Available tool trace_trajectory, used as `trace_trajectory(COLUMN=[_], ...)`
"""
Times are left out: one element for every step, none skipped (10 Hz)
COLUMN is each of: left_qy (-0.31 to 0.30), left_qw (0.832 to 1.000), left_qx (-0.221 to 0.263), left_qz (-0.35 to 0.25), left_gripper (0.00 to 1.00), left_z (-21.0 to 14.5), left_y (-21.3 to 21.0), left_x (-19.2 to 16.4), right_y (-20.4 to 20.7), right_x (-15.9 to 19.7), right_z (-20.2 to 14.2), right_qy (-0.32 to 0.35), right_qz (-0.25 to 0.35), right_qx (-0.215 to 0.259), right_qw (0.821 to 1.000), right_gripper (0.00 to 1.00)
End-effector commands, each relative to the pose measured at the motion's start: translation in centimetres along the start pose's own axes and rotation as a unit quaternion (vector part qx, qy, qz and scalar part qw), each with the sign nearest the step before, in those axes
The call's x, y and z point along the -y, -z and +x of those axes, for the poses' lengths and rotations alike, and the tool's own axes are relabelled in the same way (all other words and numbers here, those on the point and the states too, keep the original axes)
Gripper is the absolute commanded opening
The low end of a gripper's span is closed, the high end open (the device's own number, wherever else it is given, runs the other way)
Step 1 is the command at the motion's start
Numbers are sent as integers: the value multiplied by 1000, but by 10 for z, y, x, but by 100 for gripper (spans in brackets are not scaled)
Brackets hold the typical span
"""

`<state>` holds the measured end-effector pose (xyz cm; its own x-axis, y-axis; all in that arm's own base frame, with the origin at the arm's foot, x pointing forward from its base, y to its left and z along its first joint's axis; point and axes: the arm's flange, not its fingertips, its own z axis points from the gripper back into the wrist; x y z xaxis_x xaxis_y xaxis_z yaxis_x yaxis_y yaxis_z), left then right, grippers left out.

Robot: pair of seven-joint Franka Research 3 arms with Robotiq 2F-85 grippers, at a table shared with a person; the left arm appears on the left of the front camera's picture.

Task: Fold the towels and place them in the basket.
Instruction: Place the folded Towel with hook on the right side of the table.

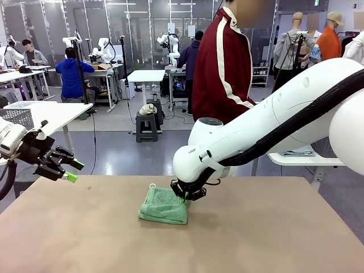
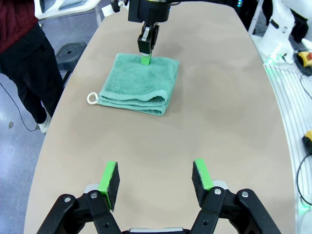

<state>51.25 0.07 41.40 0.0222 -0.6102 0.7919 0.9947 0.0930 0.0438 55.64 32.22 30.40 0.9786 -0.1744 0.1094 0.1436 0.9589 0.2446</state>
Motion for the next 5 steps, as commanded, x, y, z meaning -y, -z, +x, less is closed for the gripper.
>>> trace_trajectory(left_qy=[-1,-1,-1,-1,-1], left_qw=[1000,1000,1000,1000,1000], left_qx=[-4,-4,-4,-4,-4], left_qz=[-2,-2,-2,-2,-2], left_gripper=[76,76,76,76,76], left_z=[0,0,0,0,0], left_y=[-1,-1,-1,-1,-1], left_x=[1,1,1,1,1], right_y=[-1,-1,-1,-1,-1], right_x=[-1,-1,-1,-1,-1], right_z=[0,0,0,0,0], right_qy=[3,3,3,3,3], right_qz=[3,3,3,3,3], right_qx=[3,3,3,3,3], right_qw=[1000,1000,1000,1000,1000], right_gripper=[0,0,0,0,0])
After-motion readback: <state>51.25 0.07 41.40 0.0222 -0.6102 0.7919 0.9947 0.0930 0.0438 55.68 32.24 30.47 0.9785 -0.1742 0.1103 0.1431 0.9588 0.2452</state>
